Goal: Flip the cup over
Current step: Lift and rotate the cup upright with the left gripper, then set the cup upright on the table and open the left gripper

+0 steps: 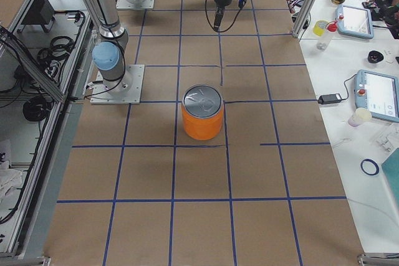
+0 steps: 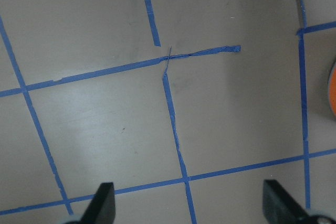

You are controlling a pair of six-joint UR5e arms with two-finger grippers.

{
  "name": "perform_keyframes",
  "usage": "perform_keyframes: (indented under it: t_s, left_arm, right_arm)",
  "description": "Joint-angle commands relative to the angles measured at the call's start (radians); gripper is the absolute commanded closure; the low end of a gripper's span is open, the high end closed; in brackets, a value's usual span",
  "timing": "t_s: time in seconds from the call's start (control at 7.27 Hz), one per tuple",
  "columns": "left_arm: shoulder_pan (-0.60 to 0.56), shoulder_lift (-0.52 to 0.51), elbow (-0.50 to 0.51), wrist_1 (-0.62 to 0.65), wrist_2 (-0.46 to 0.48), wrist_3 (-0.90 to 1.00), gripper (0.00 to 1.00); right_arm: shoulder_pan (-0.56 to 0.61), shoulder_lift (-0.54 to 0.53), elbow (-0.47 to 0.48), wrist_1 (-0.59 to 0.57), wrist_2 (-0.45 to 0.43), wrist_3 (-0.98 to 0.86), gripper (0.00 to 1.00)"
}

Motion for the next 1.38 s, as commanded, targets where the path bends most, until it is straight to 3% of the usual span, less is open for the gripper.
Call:
perform_keyframes:
  t_s: [0.0, 0.14, 0.28, 0.55, 0.96, 1.1, 1.24]
  left_arm:
    - [0.004, 0.024, -0.049, 0.002, 0.026, 0.045, 1.0]
    - [0.009, 0.026, -0.062, 0.005, 0.023, 0.047, 1.0]
    - [0.009, 0.024, -0.068, 0.003, 0.023, 0.041, 0.9]
    - [0.01, 0.018, -0.08, 0.006, 0.015, 0.044, 0.38]
    - [0.004, 0.044, -0.056, 0.017, 0.011, 0.041, 0.26]
    - [-0.002, 0.082, -0.018, -0.021, 0.017, 0.04, 0.2]
    - [-0.008, 0.139, 0.007, -0.135, 0.017, 0.033, 0.2]
  right_arm:
    - [0.001, 0.001, -0.016, 0.011, 0.036, -0.102, 0.0]
    - [0.003, 0.001, -0.01, 0.016, 0.029, -0.133, 0.0]
    - [0.003, 0.003, -0.008, 0.017, 0.021, -0.135, 0.0]
    - [0.003, 0.0, -0.008, 0.02, 0.026, -0.138, 0.0]
    - [0.007, -0.023, -0.011, 0.022, 0.024, -0.136, 0.0]
    - [0.007, -0.025, -0.013, 0.022, 0.03, -0.136, 0.0]
    - [0.012, -0.037, -0.014, 0.028, 0.032, -0.135, 0.0]
